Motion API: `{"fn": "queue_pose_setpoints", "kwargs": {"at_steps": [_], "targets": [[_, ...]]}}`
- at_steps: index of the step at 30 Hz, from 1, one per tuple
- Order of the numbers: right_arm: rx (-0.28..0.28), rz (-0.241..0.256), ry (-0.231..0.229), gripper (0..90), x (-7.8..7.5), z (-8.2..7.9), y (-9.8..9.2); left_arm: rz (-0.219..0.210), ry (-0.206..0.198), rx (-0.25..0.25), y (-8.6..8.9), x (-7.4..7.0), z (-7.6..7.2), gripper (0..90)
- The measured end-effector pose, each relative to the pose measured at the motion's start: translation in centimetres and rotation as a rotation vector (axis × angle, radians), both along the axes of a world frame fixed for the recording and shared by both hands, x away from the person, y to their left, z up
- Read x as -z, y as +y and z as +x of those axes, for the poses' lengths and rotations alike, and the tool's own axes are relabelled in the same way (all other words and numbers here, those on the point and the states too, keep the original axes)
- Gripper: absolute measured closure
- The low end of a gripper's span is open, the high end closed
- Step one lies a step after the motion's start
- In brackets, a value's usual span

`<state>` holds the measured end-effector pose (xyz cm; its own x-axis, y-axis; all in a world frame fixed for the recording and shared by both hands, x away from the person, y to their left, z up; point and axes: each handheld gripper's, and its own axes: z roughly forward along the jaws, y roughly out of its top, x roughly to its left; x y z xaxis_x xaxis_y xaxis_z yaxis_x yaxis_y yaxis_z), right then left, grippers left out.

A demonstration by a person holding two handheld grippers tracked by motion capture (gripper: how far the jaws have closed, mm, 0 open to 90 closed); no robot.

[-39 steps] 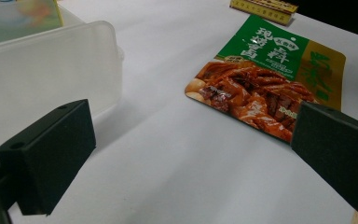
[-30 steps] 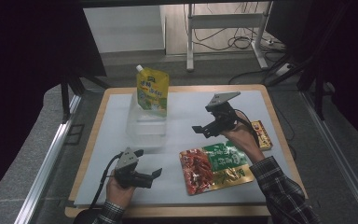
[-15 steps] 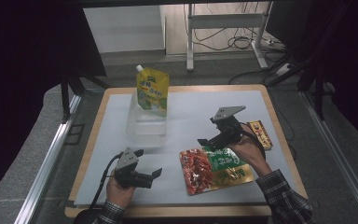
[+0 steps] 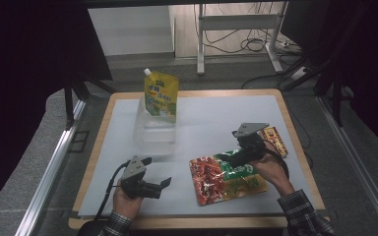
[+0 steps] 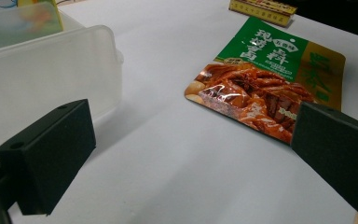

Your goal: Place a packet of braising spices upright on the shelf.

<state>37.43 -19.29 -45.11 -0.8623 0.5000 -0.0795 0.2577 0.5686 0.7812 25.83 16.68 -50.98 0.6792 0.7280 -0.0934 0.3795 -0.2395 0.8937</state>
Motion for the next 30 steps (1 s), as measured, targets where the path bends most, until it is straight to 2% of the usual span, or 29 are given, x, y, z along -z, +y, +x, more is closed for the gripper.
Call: {"fn": "queue_pose_setpoints", "kwargs": {"at_steps": [13,30], "targets": [[0.058,0.003,0.014,0.4,1.1,-1.3,-2.3,0.010,-0.009,-0.005,0.1,0.0,-0.1,0.0],[0.152,-0.002,0.087,0.5,3.5,-2.9,-6.5,0.020,-0.015,-0.009,0.0,0.0,-0.1,0.0]]}}
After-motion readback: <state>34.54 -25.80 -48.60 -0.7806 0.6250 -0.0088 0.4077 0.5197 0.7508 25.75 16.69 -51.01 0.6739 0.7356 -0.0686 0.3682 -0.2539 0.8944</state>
